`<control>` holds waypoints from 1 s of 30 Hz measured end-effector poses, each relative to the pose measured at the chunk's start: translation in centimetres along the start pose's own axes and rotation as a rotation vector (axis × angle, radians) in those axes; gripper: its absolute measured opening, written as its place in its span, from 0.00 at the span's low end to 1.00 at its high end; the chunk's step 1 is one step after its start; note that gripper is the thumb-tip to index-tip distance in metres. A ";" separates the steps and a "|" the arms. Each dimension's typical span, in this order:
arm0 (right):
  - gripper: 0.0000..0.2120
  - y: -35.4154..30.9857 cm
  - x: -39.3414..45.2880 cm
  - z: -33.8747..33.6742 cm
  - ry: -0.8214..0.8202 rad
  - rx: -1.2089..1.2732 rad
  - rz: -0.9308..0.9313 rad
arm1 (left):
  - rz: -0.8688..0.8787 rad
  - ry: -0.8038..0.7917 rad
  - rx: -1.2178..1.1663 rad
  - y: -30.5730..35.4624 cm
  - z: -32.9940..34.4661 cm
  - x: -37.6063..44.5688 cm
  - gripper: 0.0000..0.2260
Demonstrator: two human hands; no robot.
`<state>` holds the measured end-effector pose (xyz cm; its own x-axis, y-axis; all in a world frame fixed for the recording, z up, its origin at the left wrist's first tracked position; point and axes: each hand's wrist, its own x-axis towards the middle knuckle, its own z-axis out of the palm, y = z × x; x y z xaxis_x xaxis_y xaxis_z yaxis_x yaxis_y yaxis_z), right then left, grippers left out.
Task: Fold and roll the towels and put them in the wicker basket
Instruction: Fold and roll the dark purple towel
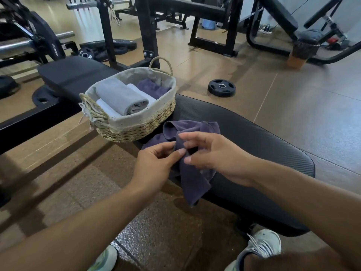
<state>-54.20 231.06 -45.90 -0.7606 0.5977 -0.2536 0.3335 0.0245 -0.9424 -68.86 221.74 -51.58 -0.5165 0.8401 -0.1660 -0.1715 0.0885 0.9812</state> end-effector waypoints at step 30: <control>0.06 -0.5 -0.7 -0.5 0.334 -0.720 -0.343 | -0.101 -0.082 -0.303 1.9 0.3 -0.7 0.16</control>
<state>-53.56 231.06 -45.14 -0.7179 0.6658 0.2032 0.4734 0.6810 -0.5587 -68.60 221.44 -49.52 -0.4173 0.8763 -0.2407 -0.4668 0.0206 0.8841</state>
